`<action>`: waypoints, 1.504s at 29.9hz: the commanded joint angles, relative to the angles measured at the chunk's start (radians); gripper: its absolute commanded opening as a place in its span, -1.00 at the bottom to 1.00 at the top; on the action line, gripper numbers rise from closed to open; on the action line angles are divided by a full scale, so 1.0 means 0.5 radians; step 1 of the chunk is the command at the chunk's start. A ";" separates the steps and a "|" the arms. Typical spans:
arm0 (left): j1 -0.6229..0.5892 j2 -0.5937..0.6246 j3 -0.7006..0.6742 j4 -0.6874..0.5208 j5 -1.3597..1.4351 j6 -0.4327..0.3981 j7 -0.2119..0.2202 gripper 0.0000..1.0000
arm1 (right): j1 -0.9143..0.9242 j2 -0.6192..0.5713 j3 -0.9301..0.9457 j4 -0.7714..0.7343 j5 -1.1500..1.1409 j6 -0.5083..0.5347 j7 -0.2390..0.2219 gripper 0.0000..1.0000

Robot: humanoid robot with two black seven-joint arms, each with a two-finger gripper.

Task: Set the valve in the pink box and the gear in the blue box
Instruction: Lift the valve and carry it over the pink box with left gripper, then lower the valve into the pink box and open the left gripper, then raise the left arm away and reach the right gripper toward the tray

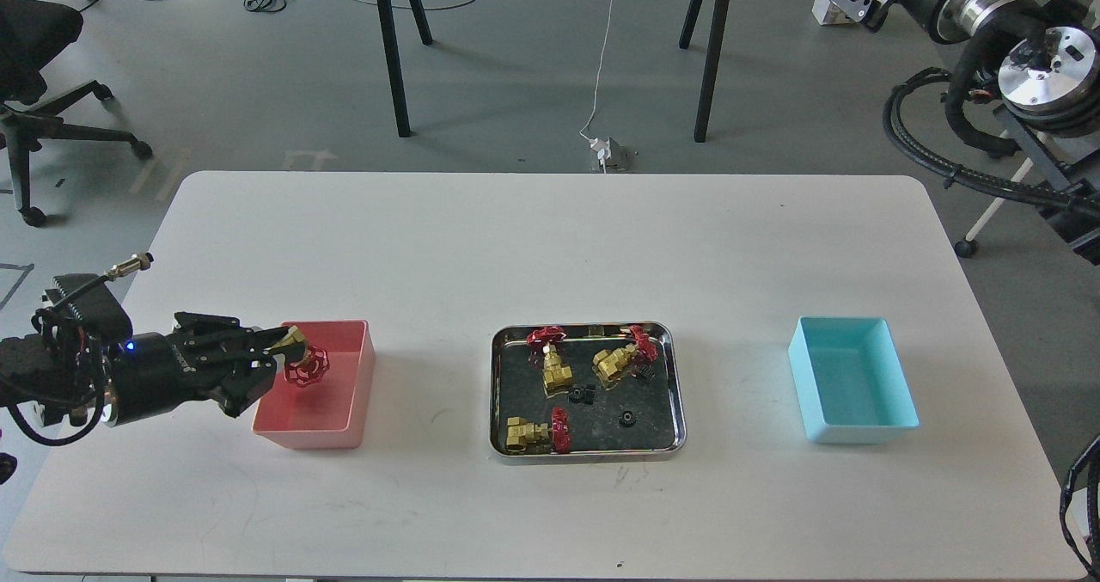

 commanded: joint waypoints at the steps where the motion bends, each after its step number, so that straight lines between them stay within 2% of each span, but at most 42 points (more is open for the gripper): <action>1: 0.046 -0.084 -0.002 0.085 -0.017 0.002 0.000 -0.58 | -0.021 -0.003 0.004 0.002 0.000 0.004 0.000 0.99; 7: 0.077 -0.173 -0.002 0.137 -0.026 -0.002 0.000 -0.56 | -0.046 -0.006 0.010 0.005 0.000 0.004 0.000 0.99; 13: 0.147 -0.293 -0.002 0.293 -0.026 -0.002 0.000 -0.47 | -0.071 -0.018 0.013 0.008 0.000 0.004 0.000 0.99; 22: 0.178 -0.302 -0.002 0.312 -0.038 -0.008 0.000 -0.32 | -0.104 -0.027 0.014 0.015 0.003 0.004 0.000 0.99; 26: 0.178 -0.299 -0.014 0.315 -0.041 -0.002 0.000 -0.15 | -0.107 -0.024 0.014 0.018 0.003 0.004 0.000 0.99; 30: 0.175 -0.293 -0.085 0.309 -0.078 -0.002 0.000 0.14 | -0.114 -0.027 0.007 0.024 0.003 0.010 0.000 0.99; 33: 0.163 -0.250 -0.250 0.266 -0.139 -0.011 0.000 0.27 | -0.117 -0.030 -0.038 0.067 -0.033 0.031 0.000 0.99; 36: 0.169 -0.186 -0.556 0.171 -0.350 -0.047 0.000 0.37 | -0.086 -0.061 -0.253 0.162 -0.394 0.157 0.003 0.99; 38: 0.169 -0.180 -0.753 0.058 -0.516 -0.139 0.000 0.40 | -0.071 -0.073 -0.354 0.241 -0.741 0.243 0.003 0.99; 41: 0.175 -0.201 -1.114 -0.181 -0.862 -0.381 0.000 0.45 | -0.034 -0.073 -0.501 0.376 -1.443 0.344 0.003 0.99; 45: 0.181 -0.348 -1.544 -0.400 -1.671 -0.737 0.000 0.54 | 0.116 -0.070 -0.997 0.496 -2.419 0.366 0.021 0.99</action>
